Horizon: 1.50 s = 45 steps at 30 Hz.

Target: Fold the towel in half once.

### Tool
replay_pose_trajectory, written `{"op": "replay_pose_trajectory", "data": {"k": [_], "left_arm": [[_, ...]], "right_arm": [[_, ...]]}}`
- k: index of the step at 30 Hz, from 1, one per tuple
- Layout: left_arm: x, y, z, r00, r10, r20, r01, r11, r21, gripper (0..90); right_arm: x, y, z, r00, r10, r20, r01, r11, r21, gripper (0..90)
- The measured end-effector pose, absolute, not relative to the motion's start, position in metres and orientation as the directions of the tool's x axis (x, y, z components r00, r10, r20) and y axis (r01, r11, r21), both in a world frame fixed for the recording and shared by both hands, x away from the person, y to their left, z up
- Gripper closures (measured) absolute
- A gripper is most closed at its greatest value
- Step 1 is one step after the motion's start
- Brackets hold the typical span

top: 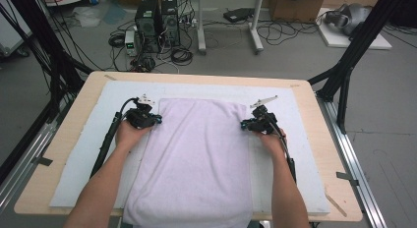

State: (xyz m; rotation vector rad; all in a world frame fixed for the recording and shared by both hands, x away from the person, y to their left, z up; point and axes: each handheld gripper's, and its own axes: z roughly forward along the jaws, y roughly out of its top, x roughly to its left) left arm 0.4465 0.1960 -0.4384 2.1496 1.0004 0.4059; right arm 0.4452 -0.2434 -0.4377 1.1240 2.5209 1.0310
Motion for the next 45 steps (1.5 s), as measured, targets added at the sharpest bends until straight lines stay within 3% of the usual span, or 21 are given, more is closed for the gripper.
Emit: {"op": "replay_pose_trajectory", "data": {"k": [15, 23, 30, 32, 34, 37, 45], "left_arm": [[0.415, 0.230, -0.402, 0.677, 0.734, -0.048, 0.474, -0.386, 0.791, 86.5], [0.359, 0.237, -0.396, 0.744, 0.667, -0.042, 0.401, -0.396, 0.826, 86.3], [0.309, 0.243, -0.405, 0.810, 0.586, -0.025, 0.365, -0.470, 0.803, 85.5], [0.300, 0.248, -0.407, 0.831, 0.553, -0.053, 0.350, -0.447, 0.823, 77.3], [0.301, 0.256, -0.408, 0.811, 0.579, -0.079, 0.375, -0.411, 0.831, 67.0], [0.313, 0.260, -0.408, 0.773, 0.625, -0.107, 0.412, -0.366, 0.834, 57.4], [0.354, 0.240, -0.420, 0.716, 0.690, -0.106, 0.492, -0.392, 0.778, 56.0]], "right_arm": [[0.427, -0.260, -0.400, -0.739, 0.645, 0.195, 0.542, 0.397, 0.740, 86.0], [0.385, -0.257, -0.382, -0.805, 0.563, 0.186, 0.495, 0.465, 0.734, 86.0], [0.338, -0.262, -0.396, -0.833, 0.517, 0.195, 0.485, 0.515, 0.707, 85.9], [0.327, -0.263, -0.400, -0.843, 0.501, 0.194, 0.475, 0.525, 0.707, 85.2], [0.320, -0.263, -0.403, -0.856, 0.479, 0.195, 0.460, 0.535, 0.708, 76.5], [0.324, -0.266, -0.403, -0.831, 0.521, 0.195, 0.484, 0.503, 0.717, 60.4], [0.363, -0.253, -0.404, -0.767, 0.617, 0.177, 0.535, 0.461, 0.708, 50.9]]}}
